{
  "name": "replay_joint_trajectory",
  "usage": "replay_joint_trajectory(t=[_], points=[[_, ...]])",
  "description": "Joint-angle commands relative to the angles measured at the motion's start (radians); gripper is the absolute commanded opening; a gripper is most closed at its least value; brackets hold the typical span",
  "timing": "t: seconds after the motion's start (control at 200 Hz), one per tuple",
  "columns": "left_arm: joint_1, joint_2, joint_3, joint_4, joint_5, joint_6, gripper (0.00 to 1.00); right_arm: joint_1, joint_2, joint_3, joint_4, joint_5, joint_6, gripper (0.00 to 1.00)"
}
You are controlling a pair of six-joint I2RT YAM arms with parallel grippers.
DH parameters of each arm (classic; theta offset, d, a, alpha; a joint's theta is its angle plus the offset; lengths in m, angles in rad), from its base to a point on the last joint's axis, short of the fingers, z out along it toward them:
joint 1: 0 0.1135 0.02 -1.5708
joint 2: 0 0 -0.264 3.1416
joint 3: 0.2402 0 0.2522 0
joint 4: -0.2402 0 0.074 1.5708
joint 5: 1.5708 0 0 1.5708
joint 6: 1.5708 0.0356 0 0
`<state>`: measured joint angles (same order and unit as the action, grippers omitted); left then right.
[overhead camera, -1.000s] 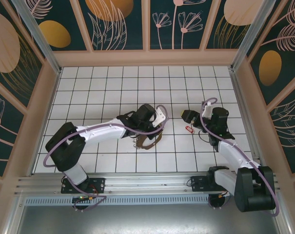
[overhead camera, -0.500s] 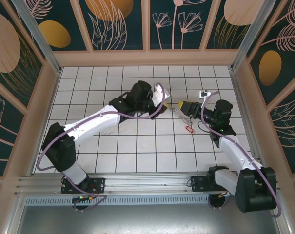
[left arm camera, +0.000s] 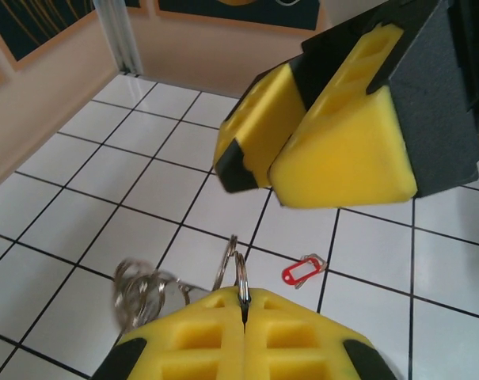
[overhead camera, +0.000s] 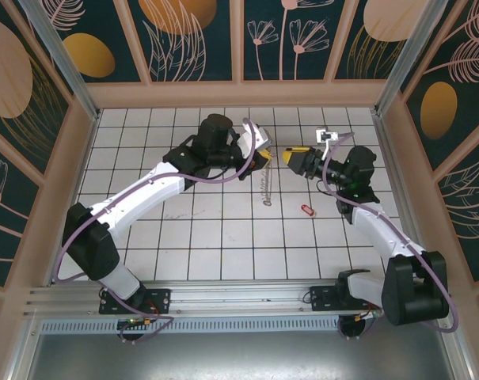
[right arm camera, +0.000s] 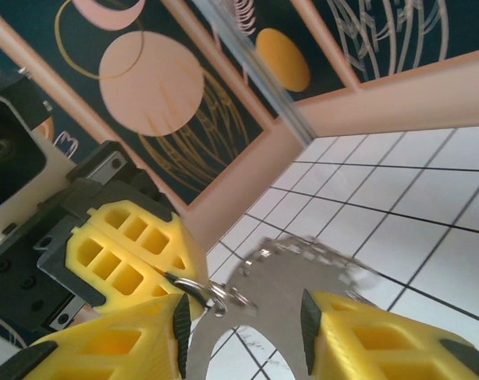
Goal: Put the keys on the keyring
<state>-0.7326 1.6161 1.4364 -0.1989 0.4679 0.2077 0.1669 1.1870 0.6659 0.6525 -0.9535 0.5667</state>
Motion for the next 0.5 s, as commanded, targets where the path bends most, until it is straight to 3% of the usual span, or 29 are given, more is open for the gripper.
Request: replay_joint_trajectory(t=[0.0, 0.205, 0.495], points=[[0.009, -0.046, 0.034, 0.015, 0.070, 0.009, 0.00, 0.026, 0.008, 0.041, 0.079, -0.069, 0.004, 0.41], [0.018, -0.060, 0.021, 0.030, 0.123, -0.014, 0.00, 0.035, -0.024, 0.034, 0.086, -0.106, 0.009, 0.36], [0.025, -0.065, 0.020, 0.024, 0.163, -0.033, 0.00, 0.013, -0.140, 0.003, 0.021, -0.082, 0.004, 0.38]])
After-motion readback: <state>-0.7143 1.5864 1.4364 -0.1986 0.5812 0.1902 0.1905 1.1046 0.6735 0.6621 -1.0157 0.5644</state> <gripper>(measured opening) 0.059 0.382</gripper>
